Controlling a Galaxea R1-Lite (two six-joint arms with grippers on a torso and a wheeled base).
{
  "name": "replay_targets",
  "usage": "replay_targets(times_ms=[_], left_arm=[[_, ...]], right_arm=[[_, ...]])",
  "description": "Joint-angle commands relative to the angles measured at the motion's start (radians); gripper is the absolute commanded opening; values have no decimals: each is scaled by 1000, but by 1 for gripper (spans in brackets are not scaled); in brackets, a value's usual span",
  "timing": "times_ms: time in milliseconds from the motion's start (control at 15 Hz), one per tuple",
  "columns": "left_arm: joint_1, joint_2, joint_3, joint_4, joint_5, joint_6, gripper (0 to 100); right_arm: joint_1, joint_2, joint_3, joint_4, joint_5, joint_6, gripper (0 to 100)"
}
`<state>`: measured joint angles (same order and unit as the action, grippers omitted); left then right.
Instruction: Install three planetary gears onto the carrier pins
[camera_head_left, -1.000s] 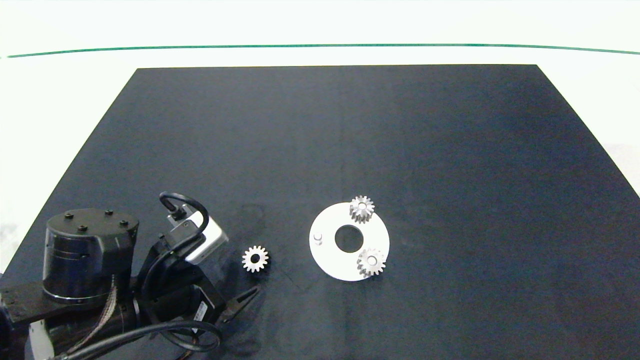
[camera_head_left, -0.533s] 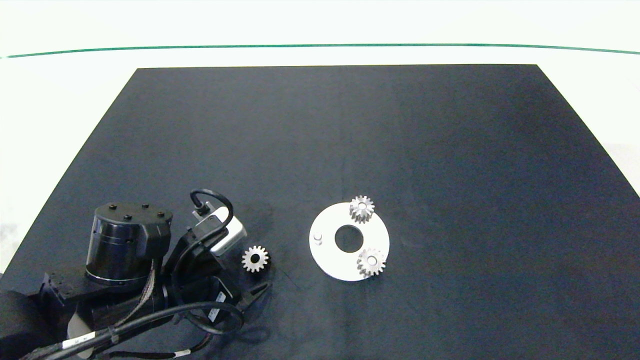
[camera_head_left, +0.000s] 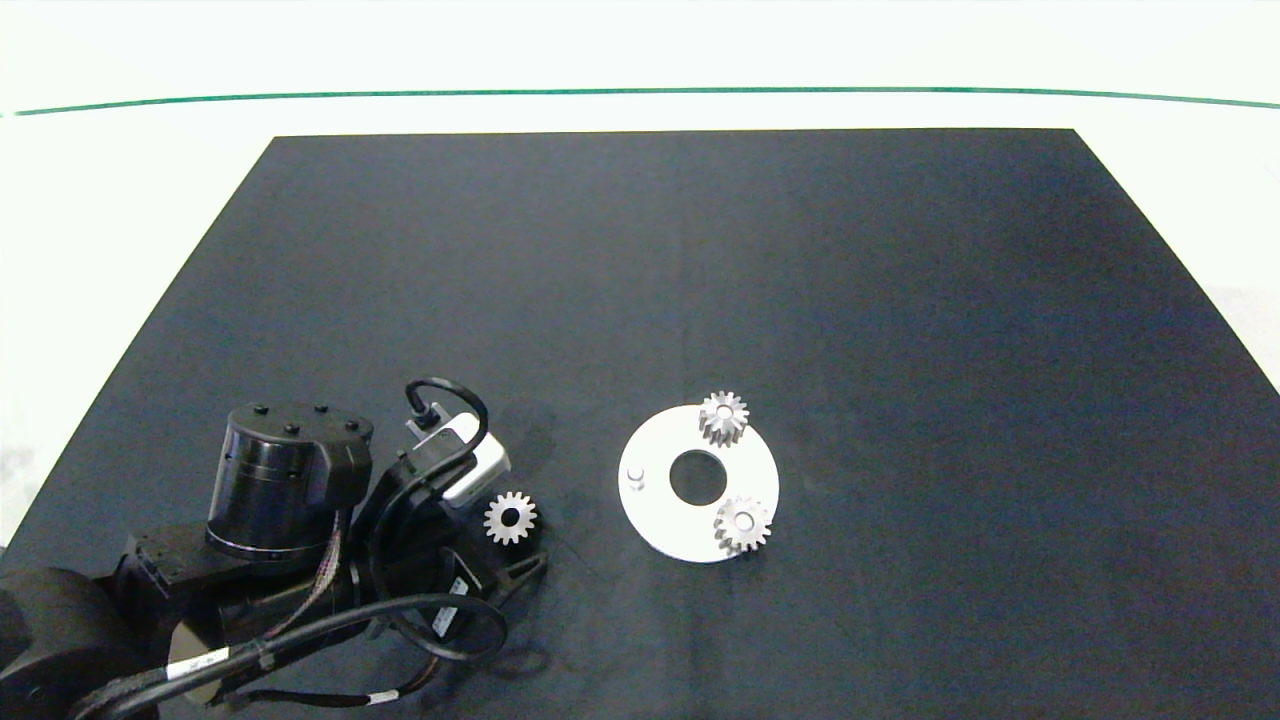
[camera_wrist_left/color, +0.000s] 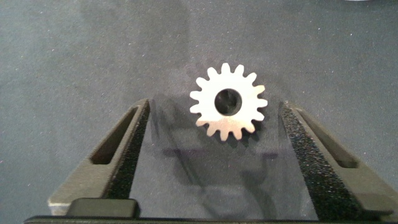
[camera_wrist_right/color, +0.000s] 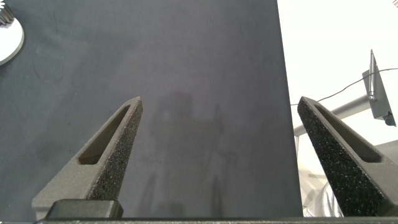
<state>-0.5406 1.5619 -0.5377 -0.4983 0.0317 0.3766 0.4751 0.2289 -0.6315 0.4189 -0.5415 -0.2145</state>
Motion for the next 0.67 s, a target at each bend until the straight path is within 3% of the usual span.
replay_targets(times_ms=[67, 667], left_arm=[[1, 7, -1, -5, 1, 2, 80], [1, 7, -10, -2, 1, 2, 62]], right_arm=[[0, 6, 1, 3, -3, -2, 100], [0, 6, -1, 1, -5, -3, 100]])
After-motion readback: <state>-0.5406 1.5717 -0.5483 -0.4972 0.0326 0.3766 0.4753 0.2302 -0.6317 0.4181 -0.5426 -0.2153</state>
